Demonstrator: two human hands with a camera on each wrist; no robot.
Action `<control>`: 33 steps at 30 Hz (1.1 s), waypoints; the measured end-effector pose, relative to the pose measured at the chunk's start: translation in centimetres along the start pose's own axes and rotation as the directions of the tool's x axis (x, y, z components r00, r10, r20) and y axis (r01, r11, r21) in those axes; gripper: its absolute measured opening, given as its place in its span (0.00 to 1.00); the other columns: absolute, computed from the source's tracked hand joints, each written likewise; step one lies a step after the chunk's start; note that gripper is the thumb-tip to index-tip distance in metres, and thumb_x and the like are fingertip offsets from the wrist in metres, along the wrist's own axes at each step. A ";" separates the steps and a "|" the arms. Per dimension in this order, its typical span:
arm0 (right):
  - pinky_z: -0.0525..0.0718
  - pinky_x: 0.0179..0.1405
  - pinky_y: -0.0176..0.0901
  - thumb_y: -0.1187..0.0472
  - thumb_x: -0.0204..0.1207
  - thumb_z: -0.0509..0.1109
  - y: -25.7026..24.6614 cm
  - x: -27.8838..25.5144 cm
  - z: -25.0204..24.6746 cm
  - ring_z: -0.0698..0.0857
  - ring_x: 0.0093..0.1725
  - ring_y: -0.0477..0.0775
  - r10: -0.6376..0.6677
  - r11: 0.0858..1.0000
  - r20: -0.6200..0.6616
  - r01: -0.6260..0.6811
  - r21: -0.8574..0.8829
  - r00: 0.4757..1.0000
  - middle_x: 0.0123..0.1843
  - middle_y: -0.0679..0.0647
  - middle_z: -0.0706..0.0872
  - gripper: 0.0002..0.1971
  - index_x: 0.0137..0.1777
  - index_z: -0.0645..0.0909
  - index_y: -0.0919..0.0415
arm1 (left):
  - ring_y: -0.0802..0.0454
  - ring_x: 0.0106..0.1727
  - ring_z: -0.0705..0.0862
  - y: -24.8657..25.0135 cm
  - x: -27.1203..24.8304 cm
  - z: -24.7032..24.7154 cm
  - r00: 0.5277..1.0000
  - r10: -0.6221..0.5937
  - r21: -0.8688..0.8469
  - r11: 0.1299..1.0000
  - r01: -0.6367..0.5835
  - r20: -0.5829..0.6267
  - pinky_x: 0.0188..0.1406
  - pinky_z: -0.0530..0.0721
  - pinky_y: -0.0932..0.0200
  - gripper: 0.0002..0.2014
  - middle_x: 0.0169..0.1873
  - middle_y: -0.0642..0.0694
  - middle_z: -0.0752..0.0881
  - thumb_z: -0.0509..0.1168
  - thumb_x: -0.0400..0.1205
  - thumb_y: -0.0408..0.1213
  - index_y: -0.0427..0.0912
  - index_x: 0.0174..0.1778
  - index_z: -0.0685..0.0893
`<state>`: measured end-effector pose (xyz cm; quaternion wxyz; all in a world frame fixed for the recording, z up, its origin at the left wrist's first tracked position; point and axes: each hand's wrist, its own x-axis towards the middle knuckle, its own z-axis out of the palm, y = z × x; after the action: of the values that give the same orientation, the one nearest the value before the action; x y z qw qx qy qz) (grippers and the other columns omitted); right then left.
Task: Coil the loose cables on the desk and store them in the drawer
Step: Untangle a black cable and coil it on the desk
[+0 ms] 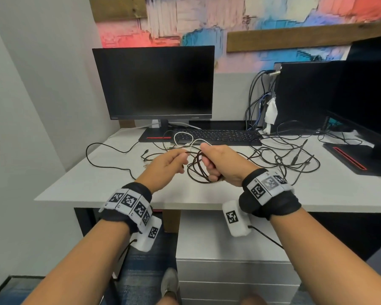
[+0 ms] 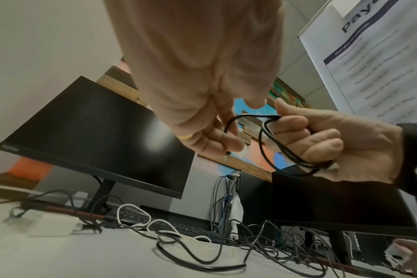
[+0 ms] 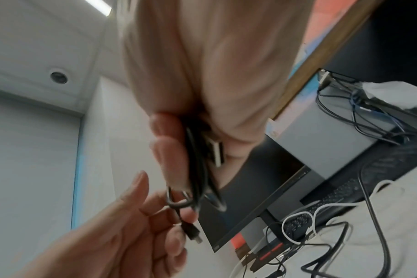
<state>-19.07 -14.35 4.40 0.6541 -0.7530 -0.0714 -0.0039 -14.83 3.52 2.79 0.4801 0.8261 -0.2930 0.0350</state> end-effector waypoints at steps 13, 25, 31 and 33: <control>0.77 0.24 0.41 0.44 0.82 0.61 0.3 0.4 -0.3 0.69 0.24 0.49 0.039 0.956 -0.100 -0.008 0.292 0.994 0.21 0.50 0.66 0.26 0.27 0.66 0.59 | 0.55 0.37 0.76 0.5 0.6 2.3 0.992 -0.054 -0.145 0.987 0.071 0.116 0.45 0.78 0.60 0.11 0.36 0.49 0.80 0.58 0.85 0.43 0.45 0.54 0.85; 0.77 0.33 0.38 0.58 0.84 0.62 1.9 0.3 -1.2 0.79 0.33 0.49 -0.024 0.996 -0.060 0.018 -0.090 0.998 0.32 0.52 0.78 0.09 0.52 0.83 0.58 | 0.53 0.33 0.74 0.8 1.2 1.4 0.995 -0.100 0.187 0.978 0.093 0.025 0.38 0.73 0.55 0.17 0.29 0.47 0.76 0.54 0.87 0.45 0.46 0.35 0.79; 0.78 0.35 0.38 0.49 0.77 0.70 1.5 -0.1 -0.6 0.78 0.37 0.47 0.000 0.939 0.010 0.003 -0.343 1.000 0.36 0.51 0.78 0.11 0.52 0.87 0.54 | 0.46 0.43 0.79 0.8 1.7 1.3 0.989 -0.137 0.457 0.884 0.096 0.058 0.43 0.75 0.53 0.15 0.40 0.42 0.82 0.52 0.87 0.41 0.39 0.45 0.81; 0.80 0.38 0.44 0.54 0.78 0.70 1.5 0.2 -0.5 0.78 0.37 0.50 0.010 0.910 0.003 -0.008 -0.413 1.000 0.36 0.54 0.79 0.11 0.53 0.86 0.59 | 0.47 0.43 0.79 0.5 1.8 1.3 0.987 -0.146 0.470 0.877 0.099 0.064 0.40 0.75 0.55 0.15 0.40 0.43 0.82 0.52 0.87 0.42 0.40 0.46 0.82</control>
<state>-18.65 -15.03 2.98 0.4799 -0.8746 -0.0674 -0.0138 -13.92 1.48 3.10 0.2546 0.9346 -0.2461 0.0335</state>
